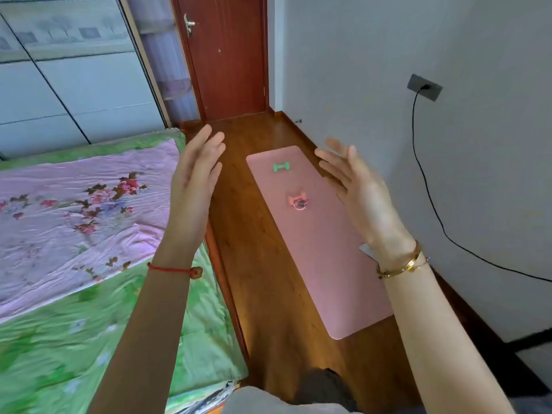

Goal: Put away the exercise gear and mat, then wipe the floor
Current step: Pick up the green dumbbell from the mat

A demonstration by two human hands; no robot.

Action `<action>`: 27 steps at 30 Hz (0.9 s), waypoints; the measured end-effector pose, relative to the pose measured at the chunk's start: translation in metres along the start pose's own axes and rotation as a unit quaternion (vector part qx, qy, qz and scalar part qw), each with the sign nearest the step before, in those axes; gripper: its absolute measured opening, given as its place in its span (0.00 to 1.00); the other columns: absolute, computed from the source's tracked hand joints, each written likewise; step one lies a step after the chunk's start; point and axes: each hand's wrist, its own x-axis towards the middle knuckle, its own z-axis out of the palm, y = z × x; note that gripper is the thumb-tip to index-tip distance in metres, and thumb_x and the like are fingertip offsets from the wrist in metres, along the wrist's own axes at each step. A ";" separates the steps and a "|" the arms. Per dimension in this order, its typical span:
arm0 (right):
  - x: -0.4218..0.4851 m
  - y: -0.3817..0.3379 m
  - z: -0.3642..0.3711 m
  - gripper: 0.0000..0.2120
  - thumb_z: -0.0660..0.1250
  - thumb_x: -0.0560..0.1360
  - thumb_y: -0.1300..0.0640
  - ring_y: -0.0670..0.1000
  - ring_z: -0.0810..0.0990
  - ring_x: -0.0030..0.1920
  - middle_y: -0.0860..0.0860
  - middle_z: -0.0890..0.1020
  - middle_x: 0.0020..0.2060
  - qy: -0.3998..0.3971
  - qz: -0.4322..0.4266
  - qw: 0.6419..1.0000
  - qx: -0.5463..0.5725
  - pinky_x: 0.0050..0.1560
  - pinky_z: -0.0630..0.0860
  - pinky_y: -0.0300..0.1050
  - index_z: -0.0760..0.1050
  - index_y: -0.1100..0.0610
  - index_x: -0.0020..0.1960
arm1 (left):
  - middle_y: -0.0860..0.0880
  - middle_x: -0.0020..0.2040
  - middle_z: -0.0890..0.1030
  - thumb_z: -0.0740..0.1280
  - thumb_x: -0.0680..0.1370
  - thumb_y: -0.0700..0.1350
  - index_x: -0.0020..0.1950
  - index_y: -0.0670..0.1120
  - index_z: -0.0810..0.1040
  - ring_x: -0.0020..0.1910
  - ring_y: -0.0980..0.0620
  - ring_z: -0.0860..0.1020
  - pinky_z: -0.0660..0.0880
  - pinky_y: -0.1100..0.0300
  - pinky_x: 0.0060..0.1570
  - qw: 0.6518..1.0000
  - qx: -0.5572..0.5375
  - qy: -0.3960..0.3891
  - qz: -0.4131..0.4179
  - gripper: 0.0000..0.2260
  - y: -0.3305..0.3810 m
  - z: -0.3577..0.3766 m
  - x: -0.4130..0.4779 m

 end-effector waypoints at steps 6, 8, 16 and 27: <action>0.062 0.022 -0.006 0.22 0.53 0.80 0.39 0.43 0.75 0.67 0.43 0.78 0.66 -0.002 0.026 1.000 0.003 0.59 0.73 0.40 0.71 0.44 0.70 | 0.44 0.75 0.72 0.68 0.73 0.57 0.69 0.53 0.73 0.74 0.50 0.71 0.66 0.50 0.75 1.000 0.000 0.016 -0.023 0.25 -0.038 0.007 0.054; 0.088 0.033 -0.012 0.19 0.52 0.82 0.41 0.42 0.75 0.67 0.42 0.78 0.66 -0.007 0.032 0.999 0.004 0.62 0.72 0.41 0.71 0.42 0.69 | 0.43 0.75 0.71 0.68 0.72 0.57 0.67 0.53 0.74 0.74 0.49 0.71 0.66 0.50 0.75 1.000 -0.005 0.017 -0.018 0.24 -0.051 0.012 0.075; 0.213 0.064 -0.040 0.23 0.55 0.77 0.34 0.43 0.73 0.69 0.40 0.75 0.68 -0.063 0.055 0.996 0.011 0.63 0.71 0.39 0.70 0.40 0.68 | 0.47 0.73 0.74 0.68 0.71 0.59 0.67 0.54 0.76 0.71 0.53 0.74 0.67 0.50 0.74 0.997 -0.002 0.072 -0.027 0.25 -0.099 0.051 0.170; 0.370 0.102 -0.043 0.30 0.58 0.72 0.31 0.46 0.73 0.70 0.42 0.75 0.69 -0.114 0.073 0.991 0.018 0.76 0.62 0.50 0.69 0.42 0.70 | 0.49 0.69 0.79 0.69 0.70 0.58 0.69 0.51 0.75 0.69 0.55 0.76 0.68 0.54 0.74 0.989 -0.005 0.143 -0.041 0.28 -0.149 0.063 0.280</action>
